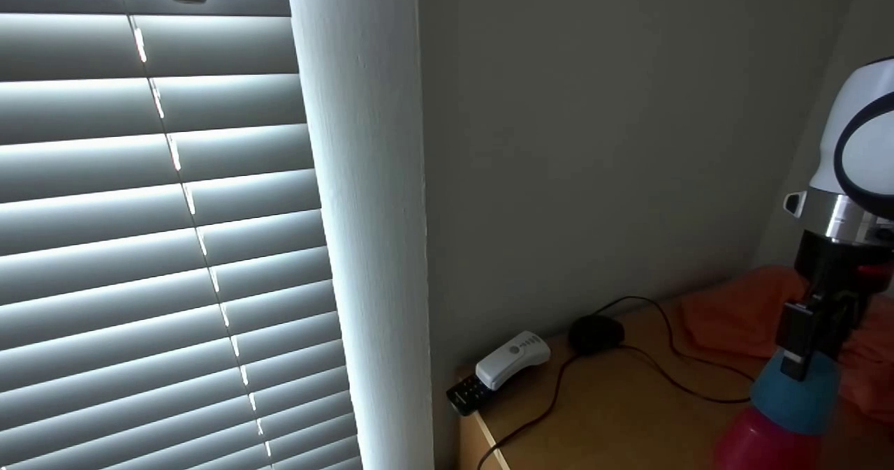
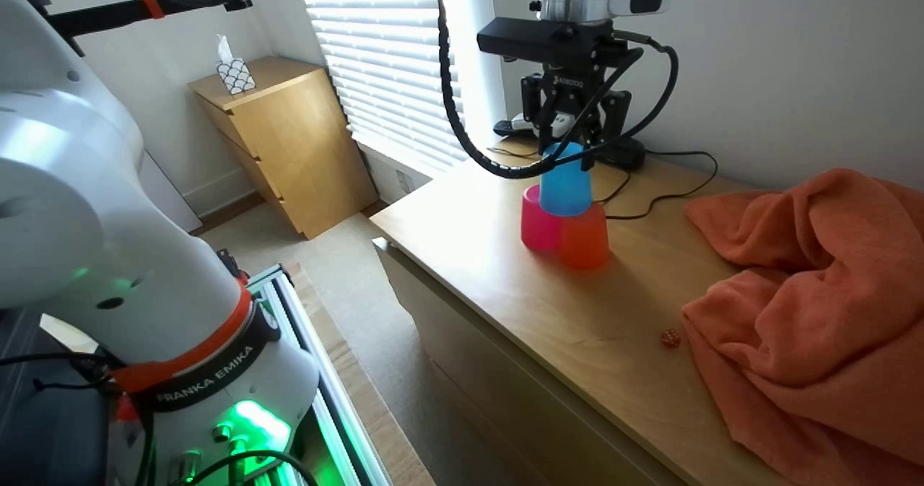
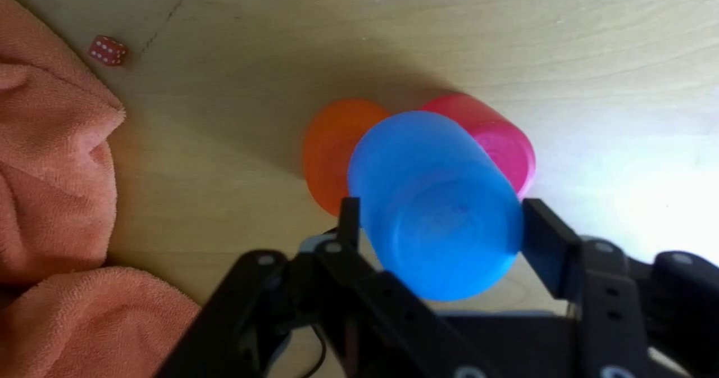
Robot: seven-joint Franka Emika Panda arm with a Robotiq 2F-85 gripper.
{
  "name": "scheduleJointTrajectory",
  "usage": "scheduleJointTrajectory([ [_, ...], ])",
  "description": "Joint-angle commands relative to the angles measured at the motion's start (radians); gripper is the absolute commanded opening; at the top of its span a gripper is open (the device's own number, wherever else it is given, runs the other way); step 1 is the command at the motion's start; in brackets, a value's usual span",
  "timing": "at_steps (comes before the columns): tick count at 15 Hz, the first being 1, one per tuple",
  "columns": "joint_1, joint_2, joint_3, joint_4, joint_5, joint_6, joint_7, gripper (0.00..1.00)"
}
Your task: Stack the cups into a pyramid
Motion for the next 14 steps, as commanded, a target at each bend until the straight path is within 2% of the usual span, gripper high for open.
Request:
scheduleJointTrajectory([
  [1,-0.007,0.011,0.005,0.013,-0.006,-0.033,-0.010,1.00],
  [5,-0.009,-0.012,0.004,0.000,-0.018,-0.023,-0.002,1.00],
  [9,-0.013,-0.109,0.001,-0.038,-0.075,-0.013,0.028,1.00],
  [14,-0.016,-0.245,-0.007,-0.058,-0.057,-0.047,0.018,1.00],
])
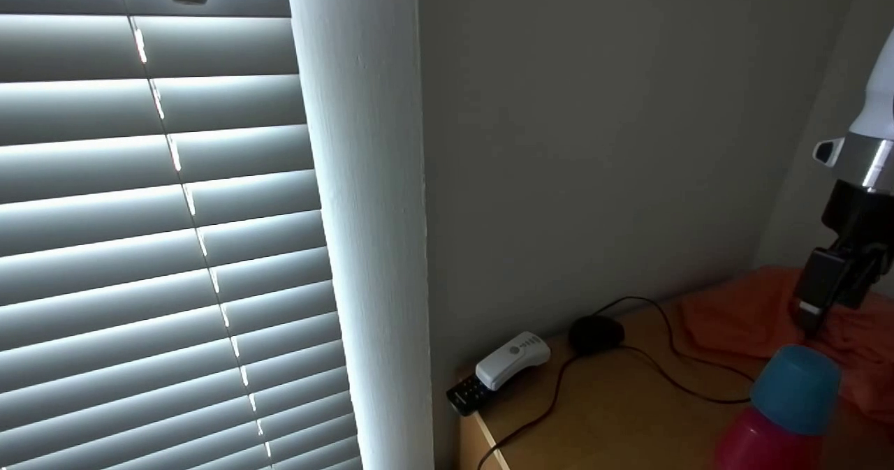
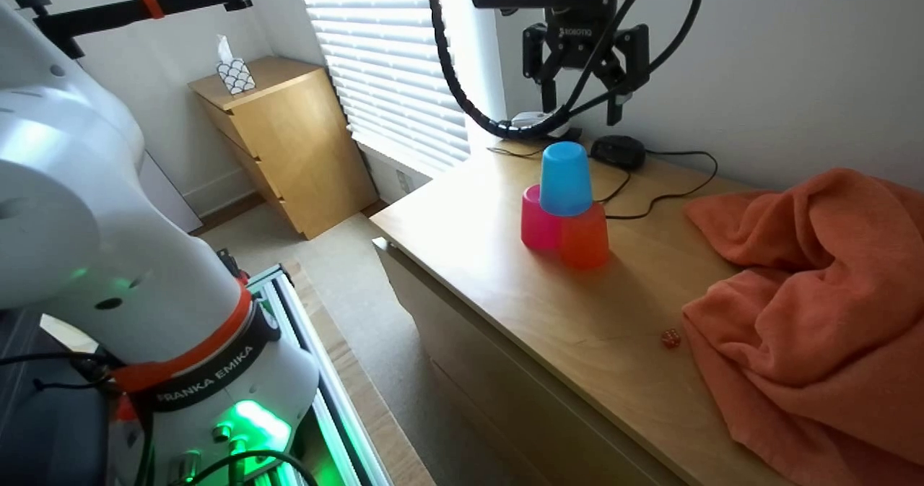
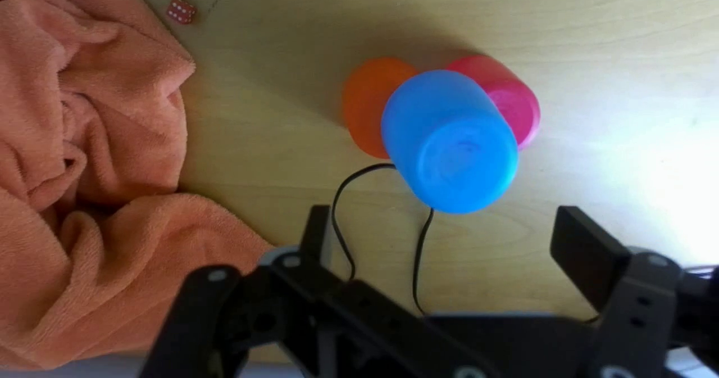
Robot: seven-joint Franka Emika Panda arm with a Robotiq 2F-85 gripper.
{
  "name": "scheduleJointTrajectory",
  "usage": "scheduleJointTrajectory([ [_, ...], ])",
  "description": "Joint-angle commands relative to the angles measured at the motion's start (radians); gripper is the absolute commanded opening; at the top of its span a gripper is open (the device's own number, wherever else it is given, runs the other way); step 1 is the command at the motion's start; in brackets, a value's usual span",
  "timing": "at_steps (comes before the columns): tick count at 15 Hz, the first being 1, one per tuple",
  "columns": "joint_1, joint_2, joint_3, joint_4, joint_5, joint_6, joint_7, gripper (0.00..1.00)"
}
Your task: Stack the cups into a pyramid
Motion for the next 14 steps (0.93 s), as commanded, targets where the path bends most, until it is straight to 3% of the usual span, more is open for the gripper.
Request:
scheduleJointTrajectory([
  [1,-0.004,-0.135,-0.005,-0.051,-0.006,-0.049,0.011,1.00],
  [8,-0.007,-0.247,0.002,-0.042,-0.019,-0.109,0.083,1.00],
  [14,0.002,-0.232,-0.006,-0.014,-0.013,-0.095,0.085,1.00],
])
